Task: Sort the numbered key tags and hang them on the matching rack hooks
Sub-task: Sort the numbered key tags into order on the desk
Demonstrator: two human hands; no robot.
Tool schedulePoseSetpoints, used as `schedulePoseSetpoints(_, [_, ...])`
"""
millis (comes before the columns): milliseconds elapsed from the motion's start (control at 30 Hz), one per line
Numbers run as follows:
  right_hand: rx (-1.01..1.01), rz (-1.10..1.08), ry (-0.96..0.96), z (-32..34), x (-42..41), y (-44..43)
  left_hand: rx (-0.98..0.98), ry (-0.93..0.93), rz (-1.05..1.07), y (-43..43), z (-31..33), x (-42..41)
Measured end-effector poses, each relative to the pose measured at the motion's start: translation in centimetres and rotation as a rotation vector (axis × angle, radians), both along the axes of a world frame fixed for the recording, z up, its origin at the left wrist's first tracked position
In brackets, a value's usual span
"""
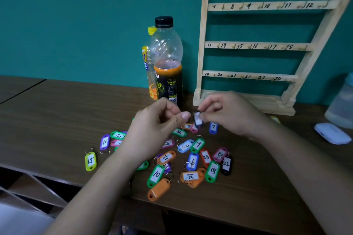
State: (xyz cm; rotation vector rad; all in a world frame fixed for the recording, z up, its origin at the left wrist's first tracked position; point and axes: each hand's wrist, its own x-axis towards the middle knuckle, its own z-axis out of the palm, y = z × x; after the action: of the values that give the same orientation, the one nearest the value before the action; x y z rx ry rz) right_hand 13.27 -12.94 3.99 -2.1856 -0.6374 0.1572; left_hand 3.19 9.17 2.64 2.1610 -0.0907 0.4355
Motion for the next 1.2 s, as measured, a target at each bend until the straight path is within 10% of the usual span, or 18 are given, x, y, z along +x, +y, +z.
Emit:
schedulePoseSetpoints(633, [-0.018,-0.416,-0.172,-3.3,3.9,-0.4,0.120,0.085,0.180,6.3,0.6,-2.2])
schedulePoseSetpoints(1200, [-0.239,-0.262,-0.321,-2.6,0.7,-2.3,0.257,0.181,0.351,10.1,0.9,-3.2])
